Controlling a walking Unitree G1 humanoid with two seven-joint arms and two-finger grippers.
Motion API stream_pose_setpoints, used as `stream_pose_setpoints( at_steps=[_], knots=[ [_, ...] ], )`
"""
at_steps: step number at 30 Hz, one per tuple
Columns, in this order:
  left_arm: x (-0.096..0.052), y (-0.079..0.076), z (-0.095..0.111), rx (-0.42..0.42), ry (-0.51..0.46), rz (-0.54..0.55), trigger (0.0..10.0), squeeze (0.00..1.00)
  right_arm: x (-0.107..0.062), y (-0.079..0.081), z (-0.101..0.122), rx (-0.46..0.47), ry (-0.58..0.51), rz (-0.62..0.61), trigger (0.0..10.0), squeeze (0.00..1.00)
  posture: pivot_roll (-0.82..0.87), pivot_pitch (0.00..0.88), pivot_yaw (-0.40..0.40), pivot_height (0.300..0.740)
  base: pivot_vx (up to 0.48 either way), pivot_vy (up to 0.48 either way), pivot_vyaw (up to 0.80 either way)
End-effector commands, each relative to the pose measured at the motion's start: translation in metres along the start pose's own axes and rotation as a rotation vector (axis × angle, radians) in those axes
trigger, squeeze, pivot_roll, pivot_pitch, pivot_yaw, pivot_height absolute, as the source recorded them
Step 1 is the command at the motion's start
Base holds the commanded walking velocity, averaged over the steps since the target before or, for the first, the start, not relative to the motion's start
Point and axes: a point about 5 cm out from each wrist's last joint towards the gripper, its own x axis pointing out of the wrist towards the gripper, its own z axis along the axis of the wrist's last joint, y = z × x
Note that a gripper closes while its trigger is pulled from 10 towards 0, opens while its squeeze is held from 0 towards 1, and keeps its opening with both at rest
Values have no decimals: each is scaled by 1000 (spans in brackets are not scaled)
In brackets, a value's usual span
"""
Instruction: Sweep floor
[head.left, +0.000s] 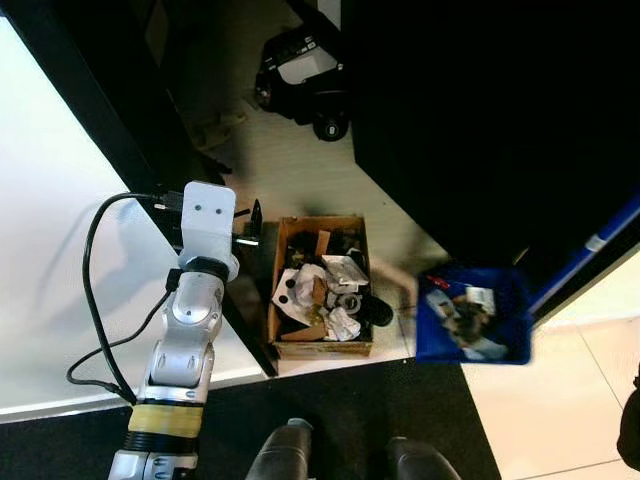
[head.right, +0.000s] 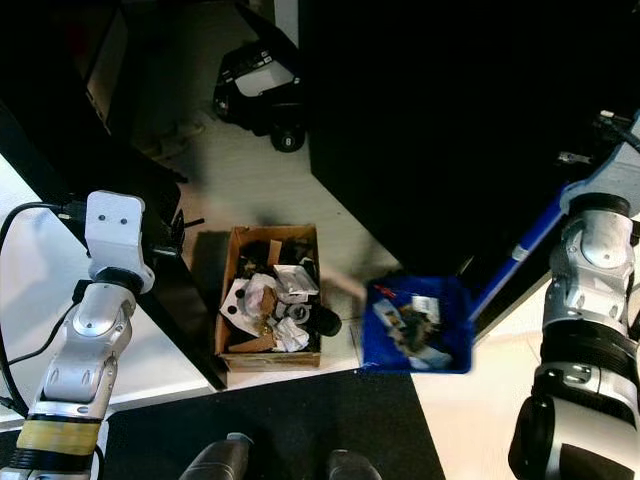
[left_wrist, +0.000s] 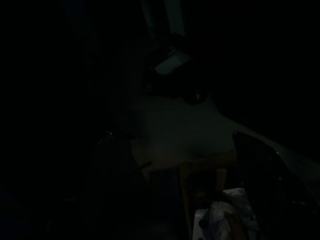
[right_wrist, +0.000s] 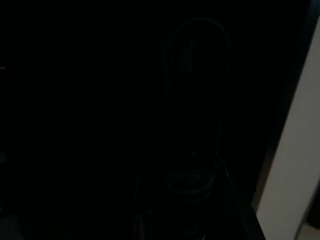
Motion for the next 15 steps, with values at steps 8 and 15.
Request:
stream_pose_setpoints(
  at_steps=[8, 15],
  knots=[
    [-7, 14, -19, 29, 85, 50, 10000, 0, 1, 11, -1, 81, -10, 0, 10000, 0, 8, 94, 15, 740, 0, 0, 0],
    [-17, 16, -36, 44, 145, 46, 10000, 0, -18, 33, -31, 47, 77, 71, 10000, 0, 21, 100, 14, 740, 0, 0, 0]
  ],
)
